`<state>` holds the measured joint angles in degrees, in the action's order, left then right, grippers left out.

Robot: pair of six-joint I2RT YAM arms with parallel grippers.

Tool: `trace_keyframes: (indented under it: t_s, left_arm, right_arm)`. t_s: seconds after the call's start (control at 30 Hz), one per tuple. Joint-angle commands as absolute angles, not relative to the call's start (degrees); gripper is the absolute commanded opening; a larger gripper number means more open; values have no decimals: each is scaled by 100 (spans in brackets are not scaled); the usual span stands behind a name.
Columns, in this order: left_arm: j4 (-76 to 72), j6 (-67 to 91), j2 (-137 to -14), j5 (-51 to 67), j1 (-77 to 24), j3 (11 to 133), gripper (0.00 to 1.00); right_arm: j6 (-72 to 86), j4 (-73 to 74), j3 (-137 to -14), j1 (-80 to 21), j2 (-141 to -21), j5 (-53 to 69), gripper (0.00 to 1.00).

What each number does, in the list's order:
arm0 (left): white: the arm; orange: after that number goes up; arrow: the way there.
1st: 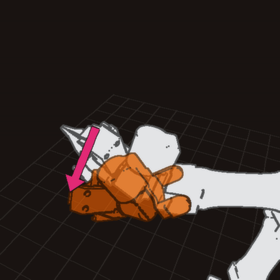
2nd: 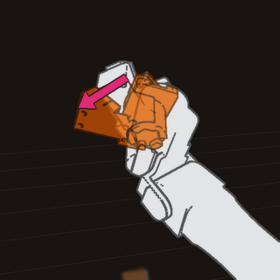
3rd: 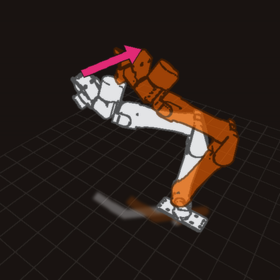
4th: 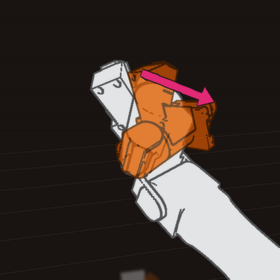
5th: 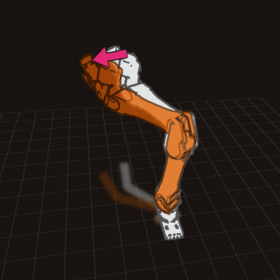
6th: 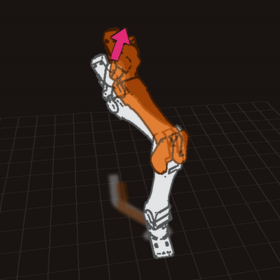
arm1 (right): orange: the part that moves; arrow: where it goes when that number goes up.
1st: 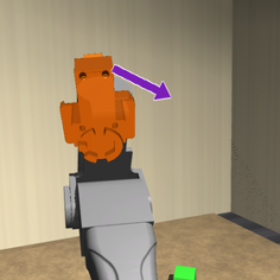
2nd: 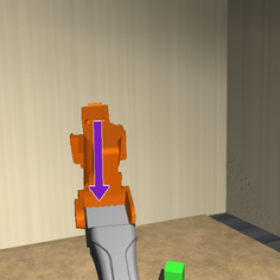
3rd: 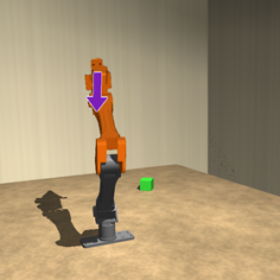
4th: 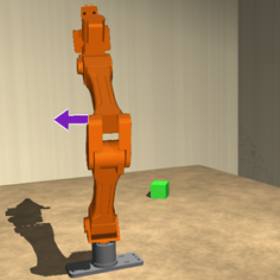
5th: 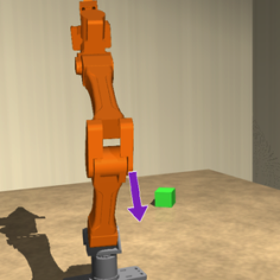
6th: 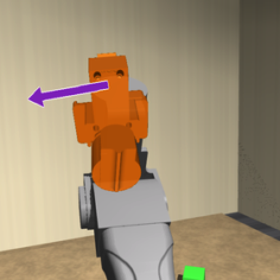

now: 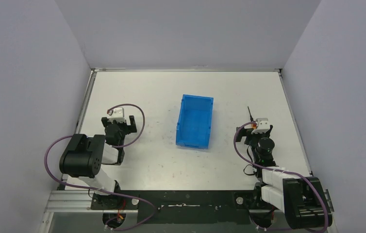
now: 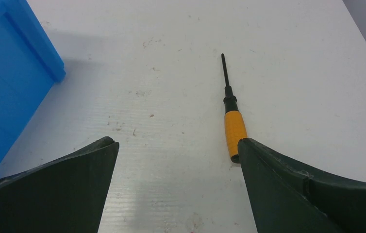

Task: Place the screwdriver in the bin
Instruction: Pick up the screwdriver from the center of the board.

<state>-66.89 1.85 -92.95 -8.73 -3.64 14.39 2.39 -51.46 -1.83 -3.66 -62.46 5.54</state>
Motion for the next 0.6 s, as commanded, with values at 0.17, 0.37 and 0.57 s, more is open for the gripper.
trace_keyframes:
  t_s: [0.17,0.37,0.57]
  left_arm:
    - [-6934,180,-9227,-862,-351,1459,97]
    - [-6932,183,-9226,-861,-352,1459,97]
    - [-6935,177,-9223,-861,-352,1459,97]
  right_arm:
    - [277,-5542,-282,-338,-6138,602,100]
    - [234,-5546,-287,-349,-6153,657,100]
    - [119,-5202,-491,-517,-6103,508,100]
